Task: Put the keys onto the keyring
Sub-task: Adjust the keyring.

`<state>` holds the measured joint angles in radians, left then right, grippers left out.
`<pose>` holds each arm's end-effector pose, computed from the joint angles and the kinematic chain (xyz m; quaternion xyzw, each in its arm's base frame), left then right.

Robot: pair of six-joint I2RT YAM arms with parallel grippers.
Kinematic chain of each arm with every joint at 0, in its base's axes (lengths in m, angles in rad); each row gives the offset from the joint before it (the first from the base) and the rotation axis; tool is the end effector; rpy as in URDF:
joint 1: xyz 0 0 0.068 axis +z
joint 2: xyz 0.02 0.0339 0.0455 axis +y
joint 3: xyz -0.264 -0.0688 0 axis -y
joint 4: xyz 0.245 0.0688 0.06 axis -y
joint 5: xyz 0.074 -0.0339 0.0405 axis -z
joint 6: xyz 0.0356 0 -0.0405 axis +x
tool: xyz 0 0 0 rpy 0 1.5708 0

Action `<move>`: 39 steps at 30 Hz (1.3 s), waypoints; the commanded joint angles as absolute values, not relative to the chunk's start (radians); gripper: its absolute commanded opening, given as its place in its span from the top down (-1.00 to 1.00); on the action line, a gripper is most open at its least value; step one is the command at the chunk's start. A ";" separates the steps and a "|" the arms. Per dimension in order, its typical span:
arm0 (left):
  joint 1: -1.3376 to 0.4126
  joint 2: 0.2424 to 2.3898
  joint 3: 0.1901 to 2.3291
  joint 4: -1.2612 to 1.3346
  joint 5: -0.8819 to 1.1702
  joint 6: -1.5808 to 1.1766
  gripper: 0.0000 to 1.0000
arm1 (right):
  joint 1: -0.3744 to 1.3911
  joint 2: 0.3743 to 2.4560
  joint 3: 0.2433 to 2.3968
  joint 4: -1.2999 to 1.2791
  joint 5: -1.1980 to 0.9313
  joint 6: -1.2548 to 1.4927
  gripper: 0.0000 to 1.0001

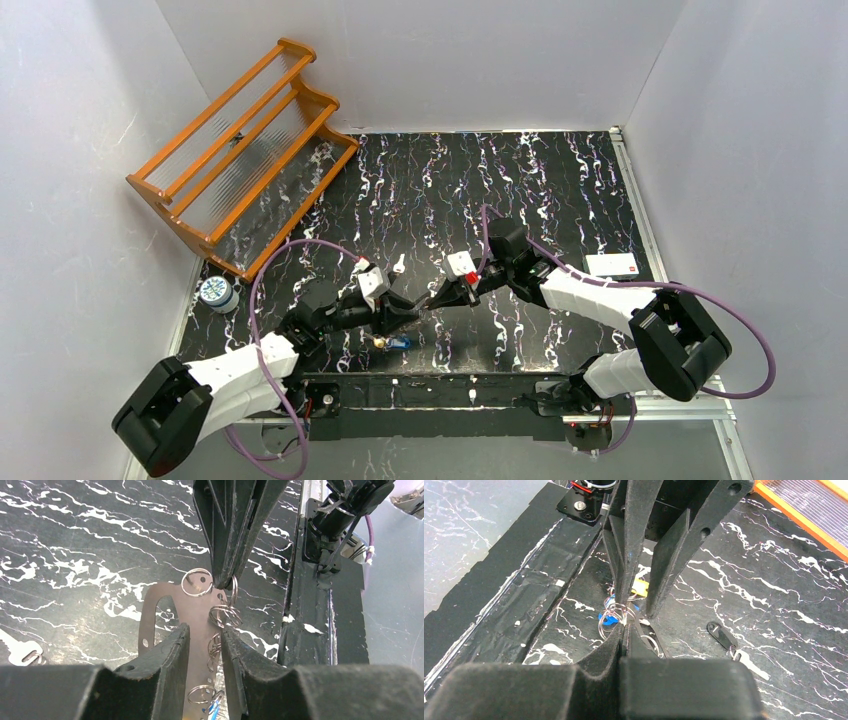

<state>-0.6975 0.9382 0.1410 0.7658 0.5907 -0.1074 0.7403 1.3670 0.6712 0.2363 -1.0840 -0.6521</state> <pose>0.1264 -0.1318 0.1898 0.3936 0.5984 -0.4531 0.5307 0.1813 0.2083 0.2208 -0.6755 0.3839 0.4577 0.4321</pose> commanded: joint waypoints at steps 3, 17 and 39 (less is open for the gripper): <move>-0.705 0.946 0.165 0.848 0.596 -0.099 0.47 | 0.745 1.342 0.697 0.250 -1.124 -0.661 0.97; -0.730 1.057 0.183 0.950 0.601 -0.094 0.52 | 0.745 1.346 0.700 0.250 -1.132 -0.661 0.97; -0.741 1.110 0.177 0.985 0.423 -0.391 1.00 | 0.747 1.332 0.702 0.230 -1.139 -0.694 0.97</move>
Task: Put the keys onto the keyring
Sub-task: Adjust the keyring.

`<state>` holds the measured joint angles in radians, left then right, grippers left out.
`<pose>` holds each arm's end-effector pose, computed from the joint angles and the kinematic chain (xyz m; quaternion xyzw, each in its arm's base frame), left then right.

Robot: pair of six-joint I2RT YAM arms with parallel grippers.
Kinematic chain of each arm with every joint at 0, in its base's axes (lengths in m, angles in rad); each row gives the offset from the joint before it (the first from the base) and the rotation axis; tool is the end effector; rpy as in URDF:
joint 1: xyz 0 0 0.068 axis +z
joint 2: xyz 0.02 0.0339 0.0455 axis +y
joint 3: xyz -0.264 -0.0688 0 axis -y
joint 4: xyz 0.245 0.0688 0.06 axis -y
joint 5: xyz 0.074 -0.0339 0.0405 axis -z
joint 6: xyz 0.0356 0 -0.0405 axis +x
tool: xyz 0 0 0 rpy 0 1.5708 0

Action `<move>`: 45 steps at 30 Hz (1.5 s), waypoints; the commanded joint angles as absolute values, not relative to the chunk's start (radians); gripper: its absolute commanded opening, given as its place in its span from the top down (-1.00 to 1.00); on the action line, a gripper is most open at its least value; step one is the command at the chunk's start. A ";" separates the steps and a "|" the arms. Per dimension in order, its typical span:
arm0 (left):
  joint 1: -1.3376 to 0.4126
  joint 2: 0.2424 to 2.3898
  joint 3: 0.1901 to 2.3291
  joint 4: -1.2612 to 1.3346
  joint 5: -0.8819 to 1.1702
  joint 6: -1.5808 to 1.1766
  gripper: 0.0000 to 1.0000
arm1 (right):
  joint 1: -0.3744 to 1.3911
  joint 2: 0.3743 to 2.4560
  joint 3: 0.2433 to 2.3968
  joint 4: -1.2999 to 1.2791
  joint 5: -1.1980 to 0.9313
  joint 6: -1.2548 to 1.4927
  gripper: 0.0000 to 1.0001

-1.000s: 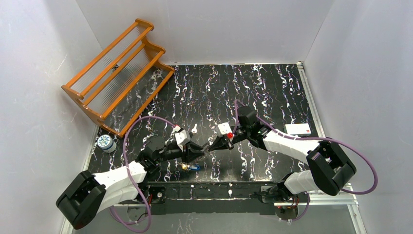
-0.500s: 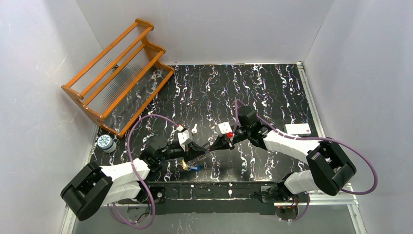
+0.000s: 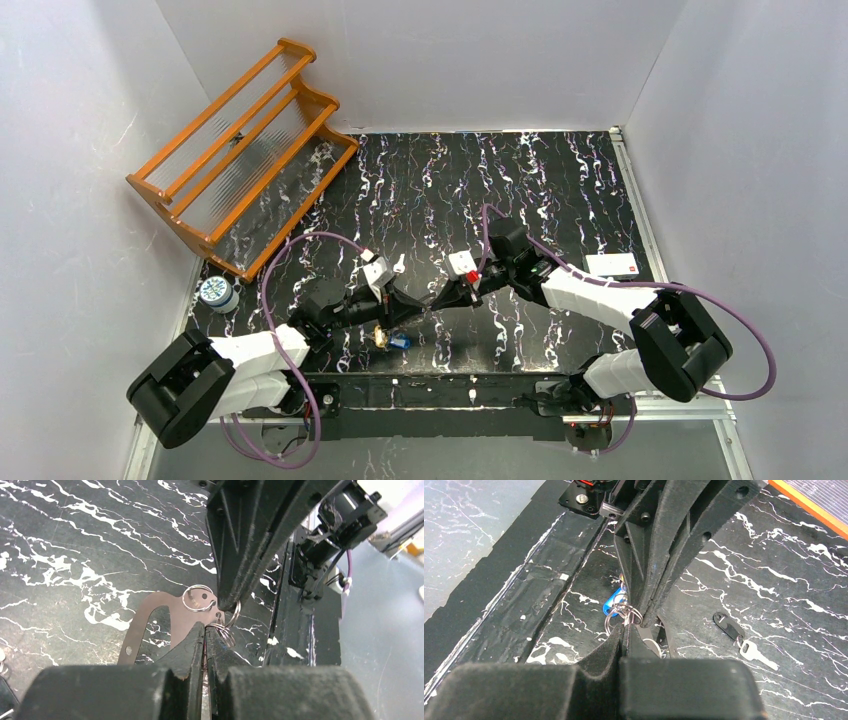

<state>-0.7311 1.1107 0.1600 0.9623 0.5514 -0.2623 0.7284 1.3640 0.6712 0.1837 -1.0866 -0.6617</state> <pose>0.1352 -0.1463 0.1867 0.3454 0.6130 -0.4943 0.5104 0.1818 0.2044 0.2174 -0.6738 0.3993 0.4600 0.4183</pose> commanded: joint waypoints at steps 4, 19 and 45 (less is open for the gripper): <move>-0.741 1.147 0.195 0.970 0.393 -0.466 1.00 | 0.752 1.330 0.707 0.214 -1.134 -0.712 0.97; -0.742 1.196 0.252 0.874 0.316 -0.581 1.00 | 0.791 1.305 0.730 0.133 -1.056 -0.790 0.97; -0.742 0.861 0.126 0.836 0.075 -0.602 0.85 | 0.793 1.260 0.595 0.477 -0.921 -0.349 0.97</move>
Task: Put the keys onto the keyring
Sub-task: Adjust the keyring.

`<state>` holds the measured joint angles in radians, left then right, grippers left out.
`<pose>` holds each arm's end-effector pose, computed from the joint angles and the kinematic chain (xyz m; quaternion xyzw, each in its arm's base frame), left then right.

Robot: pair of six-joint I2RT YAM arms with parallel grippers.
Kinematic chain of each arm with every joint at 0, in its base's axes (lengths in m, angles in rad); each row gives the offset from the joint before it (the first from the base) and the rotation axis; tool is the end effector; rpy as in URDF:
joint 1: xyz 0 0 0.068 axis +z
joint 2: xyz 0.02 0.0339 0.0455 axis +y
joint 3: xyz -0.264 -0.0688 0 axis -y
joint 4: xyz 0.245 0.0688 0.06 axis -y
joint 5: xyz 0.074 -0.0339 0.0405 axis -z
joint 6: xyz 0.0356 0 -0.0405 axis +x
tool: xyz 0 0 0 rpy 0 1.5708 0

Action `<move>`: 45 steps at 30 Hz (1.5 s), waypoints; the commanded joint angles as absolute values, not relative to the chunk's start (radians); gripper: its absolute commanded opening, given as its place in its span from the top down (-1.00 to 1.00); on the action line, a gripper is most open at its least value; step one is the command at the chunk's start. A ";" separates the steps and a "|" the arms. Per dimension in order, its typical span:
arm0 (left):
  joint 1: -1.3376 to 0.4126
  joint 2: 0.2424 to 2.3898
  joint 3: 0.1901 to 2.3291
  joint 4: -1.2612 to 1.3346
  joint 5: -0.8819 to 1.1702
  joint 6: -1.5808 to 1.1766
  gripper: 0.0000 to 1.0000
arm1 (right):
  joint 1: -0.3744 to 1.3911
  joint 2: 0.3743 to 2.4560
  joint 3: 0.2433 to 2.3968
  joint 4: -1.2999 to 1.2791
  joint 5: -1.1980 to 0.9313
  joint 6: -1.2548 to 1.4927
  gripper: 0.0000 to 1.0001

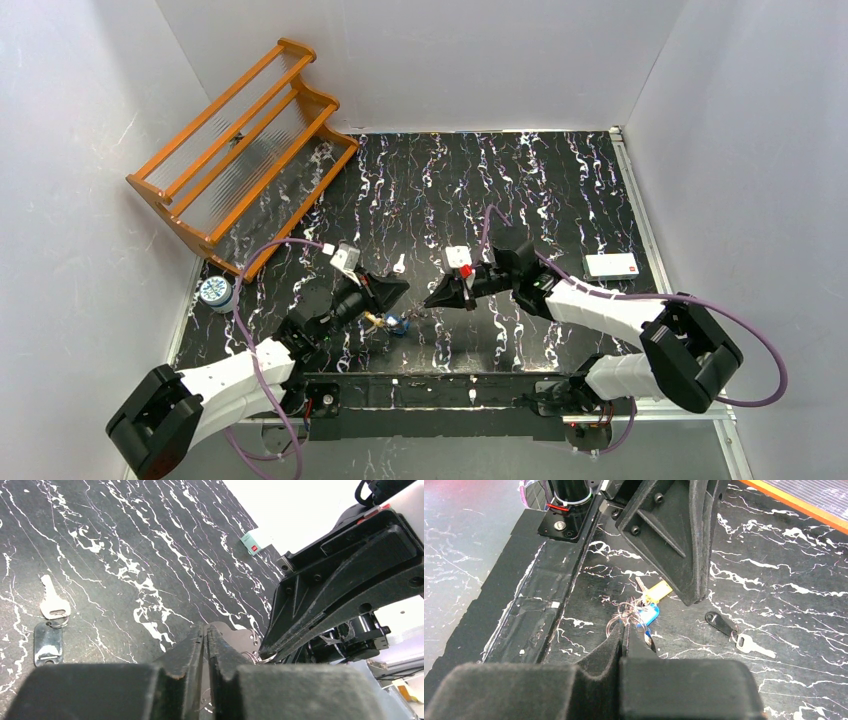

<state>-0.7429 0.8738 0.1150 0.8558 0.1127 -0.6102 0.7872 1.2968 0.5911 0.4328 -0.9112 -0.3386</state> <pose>0.1287 -0.1237 0.2015 0.0861 0.6667 -0.4924 0.5528 0.1680 0.2085 0.2286 -0.6067 0.4632 0.4625 0.4511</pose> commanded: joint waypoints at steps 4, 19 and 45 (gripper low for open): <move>-0.742 0.857 0.167 0.746 0.089 -0.646 0.35 | 0.792 1.252 0.604 0.424 -0.924 -0.410 0.97; -0.741 0.841 0.219 0.529 0.304 -0.376 0.20 | 0.793 1.265 0.659 0.304 -0.952 -0.566 0.97; -0.749 0.973 0.127 0.909 0.414 -0.290 0.14 | 0.793 1.282 0.679 0.259 -0.996 -0.606 0.97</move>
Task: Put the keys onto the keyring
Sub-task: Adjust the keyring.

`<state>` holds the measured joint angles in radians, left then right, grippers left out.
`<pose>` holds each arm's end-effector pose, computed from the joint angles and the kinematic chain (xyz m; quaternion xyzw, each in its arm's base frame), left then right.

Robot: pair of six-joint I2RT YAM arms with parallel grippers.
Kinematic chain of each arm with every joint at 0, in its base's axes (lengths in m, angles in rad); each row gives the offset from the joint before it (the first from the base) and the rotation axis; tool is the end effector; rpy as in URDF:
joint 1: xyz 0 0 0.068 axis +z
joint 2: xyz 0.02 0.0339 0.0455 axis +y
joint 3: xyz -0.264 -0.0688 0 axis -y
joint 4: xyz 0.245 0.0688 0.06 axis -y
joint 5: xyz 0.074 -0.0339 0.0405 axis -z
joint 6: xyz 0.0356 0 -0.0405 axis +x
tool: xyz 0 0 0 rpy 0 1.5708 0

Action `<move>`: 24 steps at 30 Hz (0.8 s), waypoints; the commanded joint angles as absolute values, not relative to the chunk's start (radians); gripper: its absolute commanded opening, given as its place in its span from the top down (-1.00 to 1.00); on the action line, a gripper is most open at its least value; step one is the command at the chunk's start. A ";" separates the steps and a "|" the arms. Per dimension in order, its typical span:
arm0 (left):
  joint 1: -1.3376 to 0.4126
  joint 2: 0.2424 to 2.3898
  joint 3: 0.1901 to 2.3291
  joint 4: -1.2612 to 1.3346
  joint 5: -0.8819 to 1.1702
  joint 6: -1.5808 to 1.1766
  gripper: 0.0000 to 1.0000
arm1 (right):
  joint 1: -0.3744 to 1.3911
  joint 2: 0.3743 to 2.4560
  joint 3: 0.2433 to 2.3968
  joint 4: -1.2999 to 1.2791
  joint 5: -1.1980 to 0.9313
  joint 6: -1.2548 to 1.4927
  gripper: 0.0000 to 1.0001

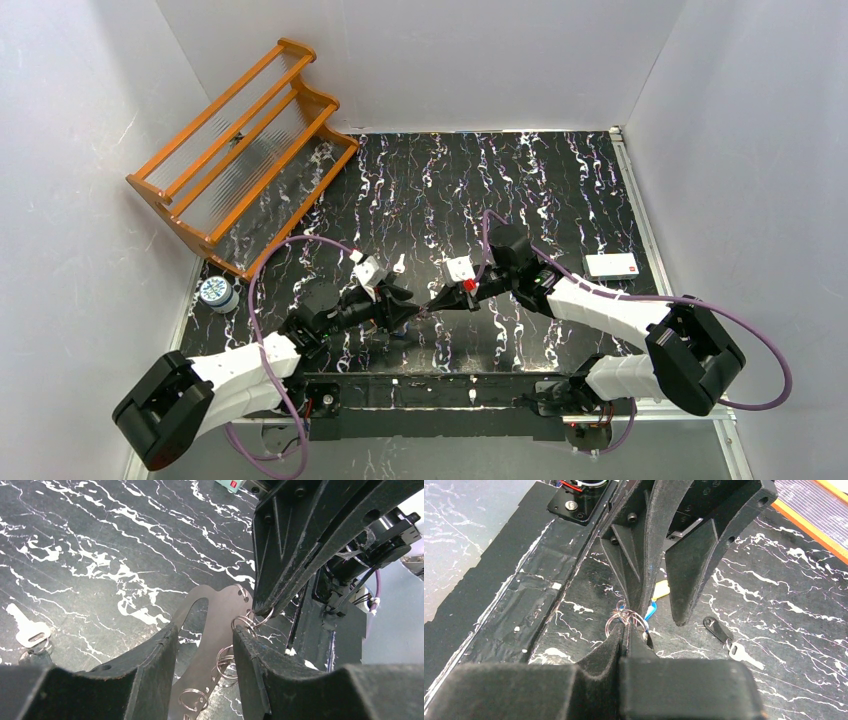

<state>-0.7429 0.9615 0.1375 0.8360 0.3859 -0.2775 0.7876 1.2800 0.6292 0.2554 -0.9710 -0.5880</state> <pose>0.1282 -0.1359 0.1922 0.2918 0.6398 -0.4585 0.5434 0.1643 0.2067 0.2295 -0.6672 0.4045 0.4353 0.4492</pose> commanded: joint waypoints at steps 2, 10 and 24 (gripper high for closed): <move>-0.750 0.989 0.129 0.928 0.425 -0.294 0.14 | 0.792 1.284 0.680 0.259 -0.998 -0.606 0.97; -0.758 1.047 0.135 1.001 0.397 -0.314 0.13 | 0.793 1.286 0.680 0.257 -1.004 -0.621 0.97; -0.762 1.213 0.158 1.117 0.299 -0.362 0.13 | 0.793 1.301 0.701 0.189 -1.021 -0.691 0.97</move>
